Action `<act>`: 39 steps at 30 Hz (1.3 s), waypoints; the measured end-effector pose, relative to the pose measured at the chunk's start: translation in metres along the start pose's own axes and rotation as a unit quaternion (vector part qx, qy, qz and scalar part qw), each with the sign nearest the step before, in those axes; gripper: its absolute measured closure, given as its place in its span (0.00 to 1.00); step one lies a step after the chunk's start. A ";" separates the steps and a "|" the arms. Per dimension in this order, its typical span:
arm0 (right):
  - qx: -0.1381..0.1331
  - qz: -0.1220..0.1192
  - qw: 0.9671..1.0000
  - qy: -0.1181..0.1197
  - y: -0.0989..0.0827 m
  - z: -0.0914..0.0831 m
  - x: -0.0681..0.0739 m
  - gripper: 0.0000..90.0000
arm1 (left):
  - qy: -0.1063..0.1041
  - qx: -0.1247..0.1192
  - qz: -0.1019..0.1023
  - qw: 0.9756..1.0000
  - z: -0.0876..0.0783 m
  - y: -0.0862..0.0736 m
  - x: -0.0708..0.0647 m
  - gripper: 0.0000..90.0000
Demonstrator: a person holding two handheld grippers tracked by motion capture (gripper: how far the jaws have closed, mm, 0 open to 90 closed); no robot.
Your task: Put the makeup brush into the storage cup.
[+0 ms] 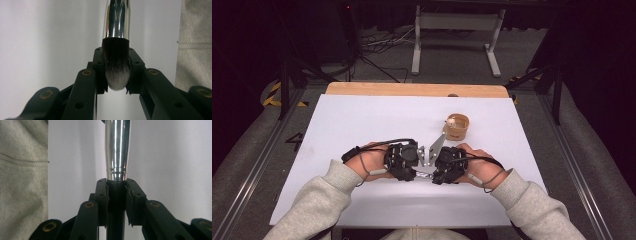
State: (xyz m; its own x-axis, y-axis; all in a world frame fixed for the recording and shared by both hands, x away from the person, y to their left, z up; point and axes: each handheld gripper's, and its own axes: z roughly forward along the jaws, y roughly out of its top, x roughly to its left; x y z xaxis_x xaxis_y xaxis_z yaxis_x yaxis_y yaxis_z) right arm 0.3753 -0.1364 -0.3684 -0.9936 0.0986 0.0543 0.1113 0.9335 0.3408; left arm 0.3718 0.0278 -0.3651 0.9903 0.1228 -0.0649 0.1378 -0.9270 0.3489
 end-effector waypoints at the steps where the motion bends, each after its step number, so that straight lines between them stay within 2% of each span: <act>1: -0.012 -0.016 1.000 -0.005 0.000 0.002 -0.003 0.83 | 0.000 -0.006 -0.012 1.000 0.001 0.000 -0.001 0.83; 2: -0.014 -0.019 1.000 0.001 0.000 0.002 -0.003 0.83 | -0.004 0.038 0.037 0.999 -0.005 0.001 0.005 0.82; 3: -0.014 -0.019 1.000 0.000 0.000 0.001 -0.003 0.83 | 0.001 0.036 0.045 0.998 -0.005 0.001 0.007 0.81; 4: -0.016 -0.019 1.000 -0.003 -0.001 0.001 -0.003 0.83 | 0.002 0.060 0.080 0.995 -0.008 0.002 0.013 0.80; 5: -0.011 -0.011 1.000 -0.004 -0.001 0.000 -0.002 0.83 | 0.001 0.056 0.071 0.996 -0.007 0.001 0.013 0.78; 7: -0.022 -0.014 1.000 -0.004 -0.002 0.000 -0.003 0.83 | 0.004 0.056 0.070 0.996 -0.008 0.001 0.013 0.70; 8: -0.022 -0.014 1.000 -0.004 -0.002 0.000 -0.003 0.83 | 0.003 0.047 0.064 0.997 -0.007 -0.001 0.013 0.70; 11: -0.033 -0.015 0.999 -0.008 -0.004 -0.001 -0.004 0.83 | 0.014 0.026 0.043 0.999 -0.010 -0.007 0.016 0.49; 12: -0.038 -0.016 0.999 -0.009 -0.005 -0.001 -0.005 0.83 | 0.018 0.015 0.039 0.999 -0.011 -0.010 0.018 0.44; 13: -0.043 -0.015 0.999 -0.008 -0.007 -0.002 -0.005 0.83 | 0.018 0.015 0.039 0.999 -0.011 -0.010 0.018 0.39; 14: -0.045 -0.012 0.999 -0.011 -0.009 -0.003 -0.005 0.83 | 0.026 0.000 0.033 0.999 -0.011 -0.016 0.019 0.35; 19: -0.065 -0.005 0.998 -0.015 -0.019 -0.006 -0.006 0.83 | 0.023 -0.041 0.006 0.999 -0.012 -0.029 0.023 0.26; 22: -0.080 0.000 0.997 -0.017 -0.024 -0.008 -0.008 0.83 | 0.026 -0.066 -0.007 0.997 -0.013 -0.036 0.024 0.23; 26: -0.095 0.011 0.995 -0.010 -0.029 -0.011 -0.009 0.83 | 0.030 -0.084 -0.016 0.996 -0.014 -0.042 0.026 0.21; 31: -0.117 0.018 0.993 -0.017 -0.035 -0.016 -0.010 0.83 | 0.032 -0.125 -0.035 0.991 -0.015 -0.053 0.028 0.20; 32: -0.117 0.018 0.993 -0.017 -0.035 -0.016 -0.010 0.83 | 0.032 -0.125 -0.035 0.991 -0.015 -0.053 0.028 0.20; 33: -0.121 0.019 0.992 -0.019 -0.036 -0.016 -0.010 0.83 | 0.032 -0.137 -0.038 0.989 -0.015 -0.057 0.027 0.20; 36: -0.142 0.026 0.989 -0.029 -0.040 -0.021 -0.011 0.83 | 0.036 -0.156 -0.048 0.986 -0.016 -0.063 0.025 0.20; 39: -0.156 0.030 0.987 -0.036 -0.042 -0.024 -0.012 0.83 | 0.041 -0.164 -0.053 0.984 -0.016 -0.066 0.024 0.19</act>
State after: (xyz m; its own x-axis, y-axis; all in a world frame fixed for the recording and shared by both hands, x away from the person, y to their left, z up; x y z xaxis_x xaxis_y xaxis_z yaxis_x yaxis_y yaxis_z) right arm 0.3831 -0.1846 -0.3606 -0.9826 0.1845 0.0208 0.1584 0.7746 0.6122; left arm 0.3871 0.0973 -0.3750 0.9662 0.2536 -0.0459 0.2254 -0.7450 0.6279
